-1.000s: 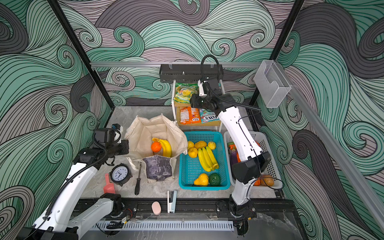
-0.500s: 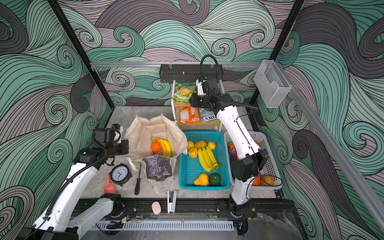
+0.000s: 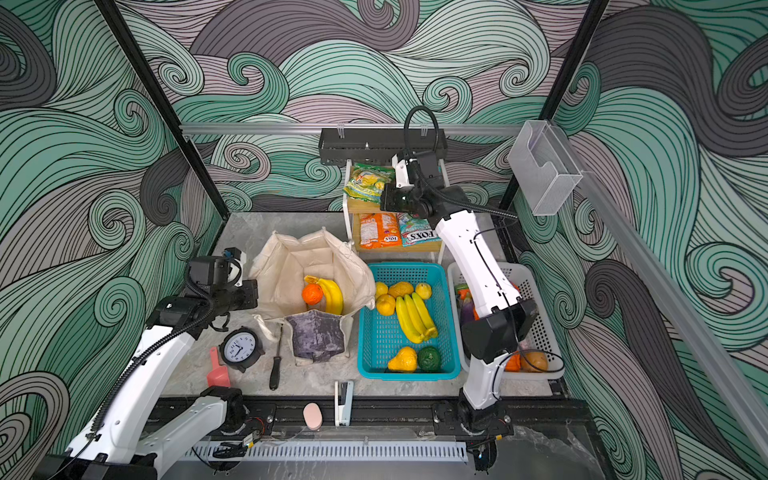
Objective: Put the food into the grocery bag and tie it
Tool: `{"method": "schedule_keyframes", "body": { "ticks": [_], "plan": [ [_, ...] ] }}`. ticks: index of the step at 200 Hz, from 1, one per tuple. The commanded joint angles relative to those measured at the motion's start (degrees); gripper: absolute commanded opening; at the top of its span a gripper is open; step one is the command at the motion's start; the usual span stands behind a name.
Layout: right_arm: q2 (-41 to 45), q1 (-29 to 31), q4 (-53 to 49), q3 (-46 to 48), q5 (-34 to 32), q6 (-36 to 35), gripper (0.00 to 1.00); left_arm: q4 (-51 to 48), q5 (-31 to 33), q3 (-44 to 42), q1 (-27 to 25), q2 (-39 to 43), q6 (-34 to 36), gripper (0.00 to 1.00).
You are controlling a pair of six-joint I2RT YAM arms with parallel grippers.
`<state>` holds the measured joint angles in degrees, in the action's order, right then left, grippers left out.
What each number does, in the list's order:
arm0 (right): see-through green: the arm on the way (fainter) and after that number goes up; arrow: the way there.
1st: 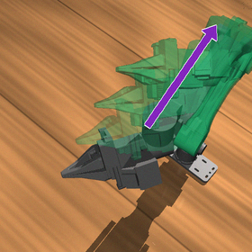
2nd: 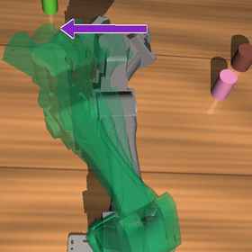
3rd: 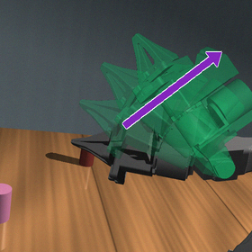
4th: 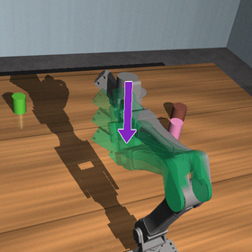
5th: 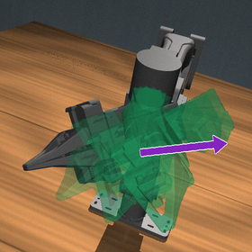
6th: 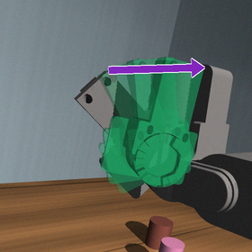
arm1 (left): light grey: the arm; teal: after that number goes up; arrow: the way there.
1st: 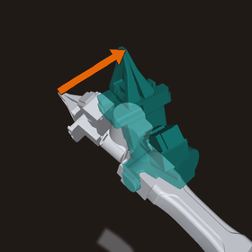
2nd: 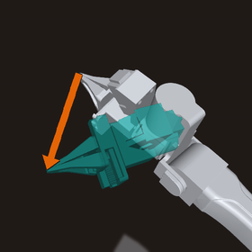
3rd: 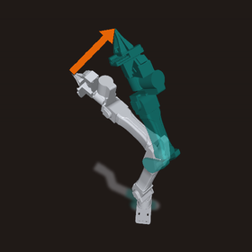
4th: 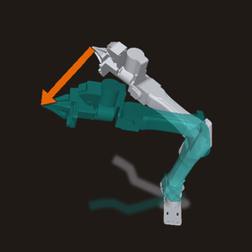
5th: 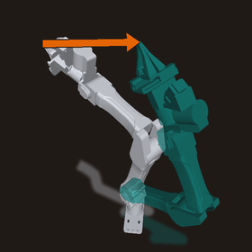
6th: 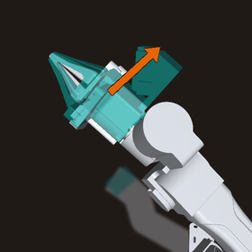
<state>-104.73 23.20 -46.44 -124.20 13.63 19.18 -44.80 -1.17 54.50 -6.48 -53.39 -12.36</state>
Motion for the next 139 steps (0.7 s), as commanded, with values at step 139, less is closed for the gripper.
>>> {"method": "schedule_keyframes", "body": {
  "ticks": [139],
  "plan": [
    [-1.91,4.06,-1.49,-19.53,10.19,-7.26,0.00,0.67,-1.51,-0.32,0.25,0.30,0.49,0.00]
  ]
}}
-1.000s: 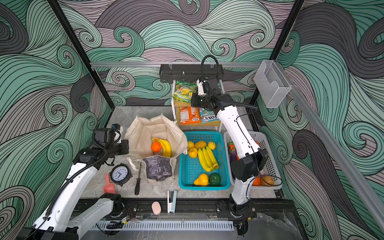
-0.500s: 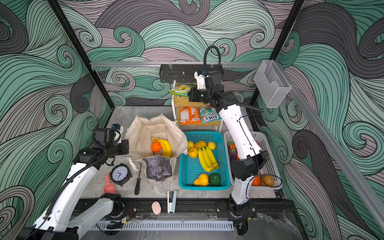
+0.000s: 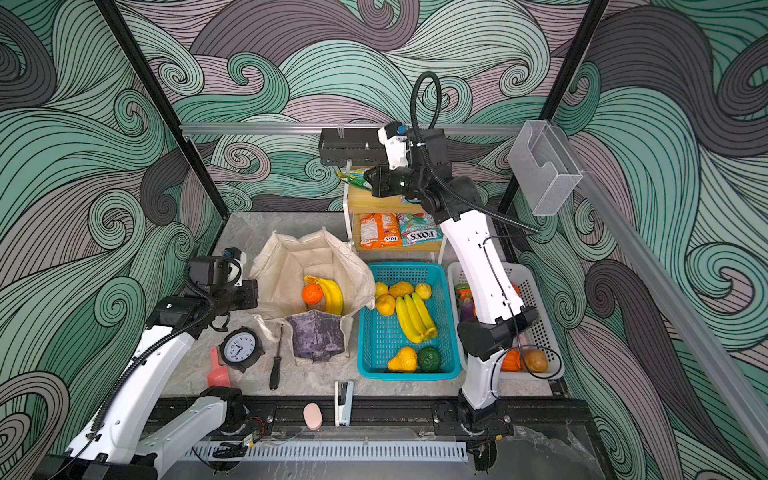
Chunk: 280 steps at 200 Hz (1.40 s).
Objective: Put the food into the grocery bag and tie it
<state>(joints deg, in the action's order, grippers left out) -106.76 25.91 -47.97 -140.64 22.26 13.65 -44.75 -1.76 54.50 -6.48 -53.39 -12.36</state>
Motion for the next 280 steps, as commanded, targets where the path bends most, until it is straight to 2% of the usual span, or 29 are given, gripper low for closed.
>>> {"method": "schedule_keyframes", "body": {
  "ticks": [1,45,84,141,178,228,280],
  "plan": [
    [0.13,1.38,0.01,-3.12,1.56,-1.76,0.00,0.63,-0.90,-0.29,0.24,0.30,0.49,0.00],
    [2.08,4.15,-0.01,-3.95,1.77,-2.09,0.00,0.52,-0.88,-0.36,0.24,0.35,0.46,0.00],
    [6.45,8.90,0.10,-0.15,0.39,-3.84,0.00,0.56,-0.88,-0.30,0.24,0.48,0.47,0.00],
    [14.35,17.35,3.74,12.00,-2.06,-4.51,0.00,0.56,-0.90,-0.36,0.30,0.65,0.42,0.00],
    [16.16,21.93,6.26,20.28,-3.03,-4.51,0.00,0.55,-0.96,-0.36,0.25,0.73,0.36,0.00],
    [13.78,25.34,8.57,26.47,-3.32,-3.81,0.00,0.70,-1.14,-0.37,0.24,0.87,0.36,0.00],
    [7.41,26.91,7.98,26.03,-3.36,-4.07,0.00,0.75,-1.59,-0.32,0.24,0.99,0.32,0.00]
  ]
}}
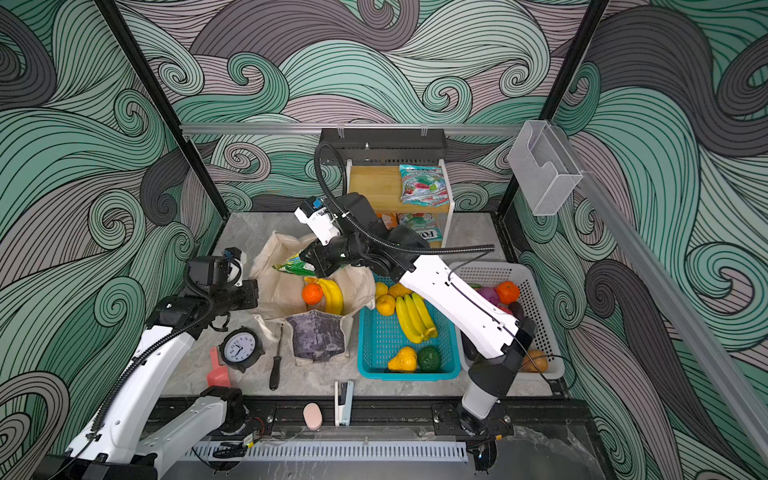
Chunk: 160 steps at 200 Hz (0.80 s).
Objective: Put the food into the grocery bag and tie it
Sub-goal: 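Carry the green Spring Tea packet with the right gripper into the tote bag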
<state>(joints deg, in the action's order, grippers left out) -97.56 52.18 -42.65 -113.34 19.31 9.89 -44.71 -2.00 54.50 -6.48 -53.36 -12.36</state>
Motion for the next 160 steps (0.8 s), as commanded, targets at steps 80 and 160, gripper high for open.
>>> {"method": "schedule_keyframes", "body": {
  "ticks": [80,160],
  "plan": [
    [-10.74,0.93,-1.16,-4.05,-5.46,-4.60,0.00,0.85,-1.87,-0.36,0.28,1.40,0.33,0.00],
    [-25.99,0.99,-2.73,-19.01,-11.72,-11.69,0.00,0.90,-1.96,-0.45,0.28,1.16,0.36,0.00]
  ]
}}
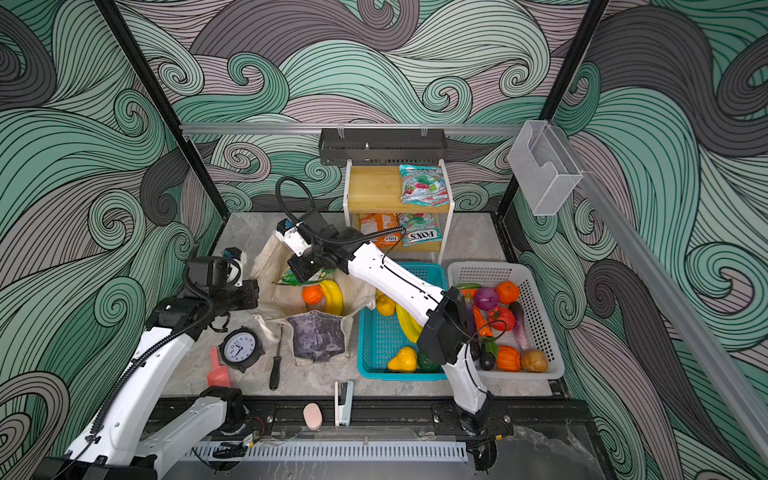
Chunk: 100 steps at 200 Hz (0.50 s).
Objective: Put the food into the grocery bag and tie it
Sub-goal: 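Carry the green Spring Tea packet with the right gripper into the tote bag, then lower the packet onto the bananas and open the right gripper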
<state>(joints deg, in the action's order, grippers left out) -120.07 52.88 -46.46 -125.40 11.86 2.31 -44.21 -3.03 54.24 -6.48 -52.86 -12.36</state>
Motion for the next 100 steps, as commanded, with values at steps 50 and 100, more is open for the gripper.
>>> {"method": "schedule_keyframes", "body": {
  "ticks": [50,100],
  "plan": [
    [-7.06,0.29,5.30,-4.73,-3.93,-7.77,0.00,0.35,-1.10,-0.17,0.33,0.64,0.48,0.00],
    [2.24,0.29,15.57,16.37,-11.63,-7.38,0.00,0.26,-0.63,-0.03,0.33,0.41,0.49,0.00]
  ]
}}
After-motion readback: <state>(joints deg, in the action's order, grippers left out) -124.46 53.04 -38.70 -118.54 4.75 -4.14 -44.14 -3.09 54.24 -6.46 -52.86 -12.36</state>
